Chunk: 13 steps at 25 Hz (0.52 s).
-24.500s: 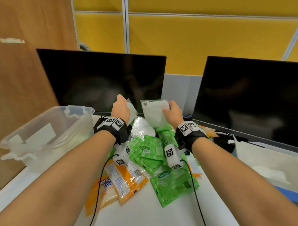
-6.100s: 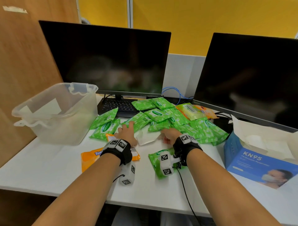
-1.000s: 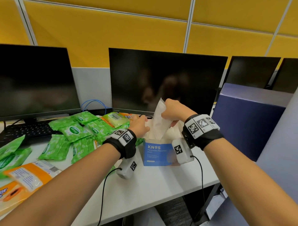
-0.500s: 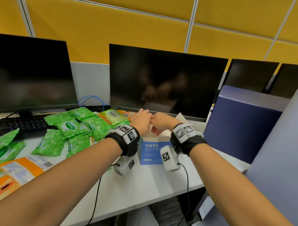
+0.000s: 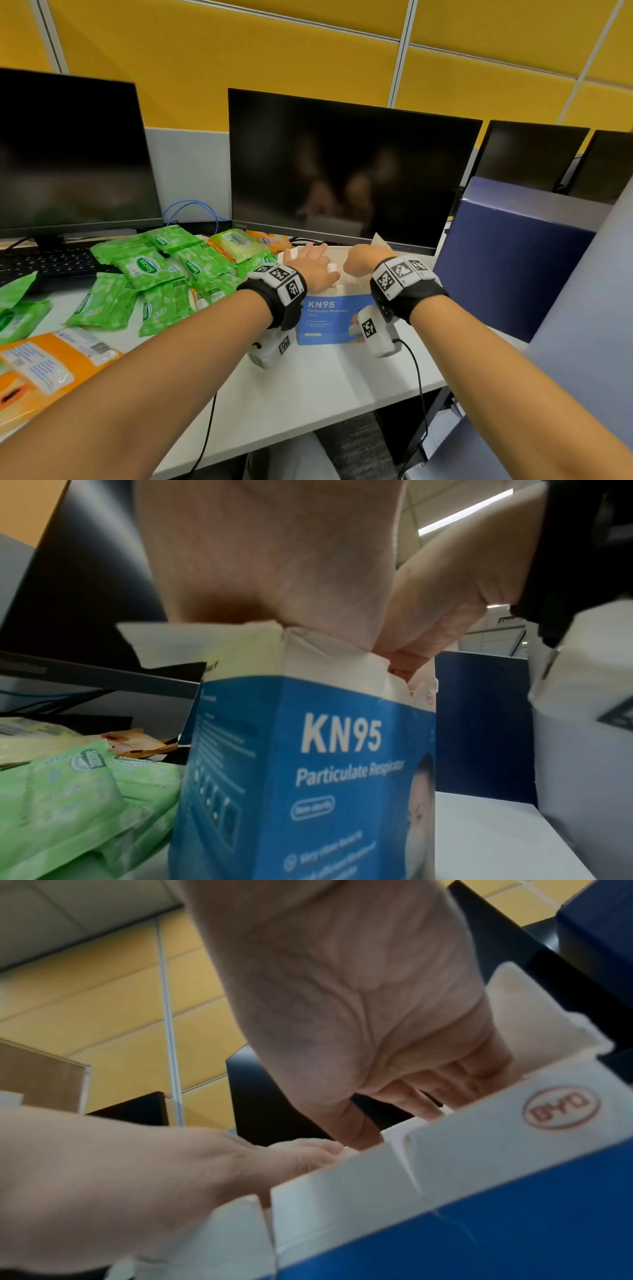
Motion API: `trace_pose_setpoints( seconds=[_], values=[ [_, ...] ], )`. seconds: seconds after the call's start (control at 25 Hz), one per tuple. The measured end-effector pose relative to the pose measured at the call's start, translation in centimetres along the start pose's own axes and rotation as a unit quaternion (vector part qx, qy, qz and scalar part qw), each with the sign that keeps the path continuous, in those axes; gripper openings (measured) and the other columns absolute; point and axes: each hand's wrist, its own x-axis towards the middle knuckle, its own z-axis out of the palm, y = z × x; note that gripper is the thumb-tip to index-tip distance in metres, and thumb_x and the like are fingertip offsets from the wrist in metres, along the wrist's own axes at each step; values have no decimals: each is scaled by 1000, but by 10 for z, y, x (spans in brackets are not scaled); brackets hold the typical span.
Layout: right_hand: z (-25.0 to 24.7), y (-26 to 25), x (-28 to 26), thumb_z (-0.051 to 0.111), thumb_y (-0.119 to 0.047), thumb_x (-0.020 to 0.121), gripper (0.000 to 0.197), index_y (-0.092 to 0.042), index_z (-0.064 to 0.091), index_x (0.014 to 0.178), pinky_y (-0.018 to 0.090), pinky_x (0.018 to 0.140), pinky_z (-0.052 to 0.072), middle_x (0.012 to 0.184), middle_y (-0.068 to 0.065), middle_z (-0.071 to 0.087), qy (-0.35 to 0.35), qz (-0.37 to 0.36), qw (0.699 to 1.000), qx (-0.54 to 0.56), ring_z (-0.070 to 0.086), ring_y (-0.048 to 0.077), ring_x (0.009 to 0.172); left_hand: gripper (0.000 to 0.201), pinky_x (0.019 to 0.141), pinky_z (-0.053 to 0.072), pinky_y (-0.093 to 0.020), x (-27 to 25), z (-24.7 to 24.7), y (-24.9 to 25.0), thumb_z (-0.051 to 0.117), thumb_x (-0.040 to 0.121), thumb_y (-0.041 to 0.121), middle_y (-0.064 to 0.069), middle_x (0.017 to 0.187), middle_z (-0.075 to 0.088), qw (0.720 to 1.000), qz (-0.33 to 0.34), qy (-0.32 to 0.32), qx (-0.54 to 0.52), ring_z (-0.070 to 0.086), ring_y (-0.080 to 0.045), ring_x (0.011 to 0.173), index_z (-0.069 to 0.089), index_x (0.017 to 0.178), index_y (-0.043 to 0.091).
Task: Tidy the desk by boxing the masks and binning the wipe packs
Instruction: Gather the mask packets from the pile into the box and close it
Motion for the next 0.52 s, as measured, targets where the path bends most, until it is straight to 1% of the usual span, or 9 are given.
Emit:
trace_pose_setpoints(
  seconds=[0.12,0.24,0.32,0.36,0.4,0.44,0.48,0.52],
  values=[
    [0,-2,5,35,-25,102,43,-9,42,141,38,117,20,146,7,43,-2,7,1000,1,37,22,138,59,116,0,-57,1,0,-1,28,99,49,4,162,-6,1000,3,-5,12,-9,-21,149,21,151,23],
    [-1,-9,3,37,-26,102,43,-8,43,140,37,115,23,146,8,44,-6,22,1000,12,38,23,138,59,116,0,-57,2,1,-2,29,98,50,5,162,-5,1000,4,2,4,-8,-21,149,22,151,24],
    [-2,-10,1,36,-29,102,42,-11,44,139,38,114,25,143,7,47,-12,24,999,38,41,23,135,58,116,1,-57,0,3,-3,29,98,50,4,162,-1,999,12,30,-19,-5,-21,150,23,150,25],
    [-2,-9,-1,36,-32,102,40,-14,47,136,37,111,29,135,6,53,-15,19,998,63,48,22,127,57,117,3,-56,-2,6,-4,30,98,50,3,162,2,997,19,63,-39,-3,-22,150,25,149,26],
    [-1,-7,0,38,-36,100,36,-17,50,128,36,104,36,121,5,59,-29,17,993,112,56,21,113,56,117,6,-55,-4,10,-5,32,98,49,1,162,6,991,20,108,-73,1,-23,149,27,148,27],
    [2,-6,2,42,-44,97,35,-18,51,119,34,95,43,108,5,60,-49,10,981,185,59,20,98,55,117,10,-55,-5,15,-6,37,96,49,-2,161,9,981,4,151,-125,4,-26,149,29,147,29],
    [5,-5,6,48,-53,91,44,-18,50,117,34,92,47,104,6,59,-70,8,964,255,60,20,93,56,116,13,-55,-5,19,-8,42,94,49,-6,160,8,966,-28,176,-189,6,-30,148,29,146,32],
    [11,-4,11,51,-60,84,59,-16,49,124,37,94,49,111,7,59,-87,8,950,301,61,23,99,58,116,16,-54,-2,22,-11,45,92,48,-10,158,7,948,-65,176,-258,9,-34,146,28,146,34]
  ],
)
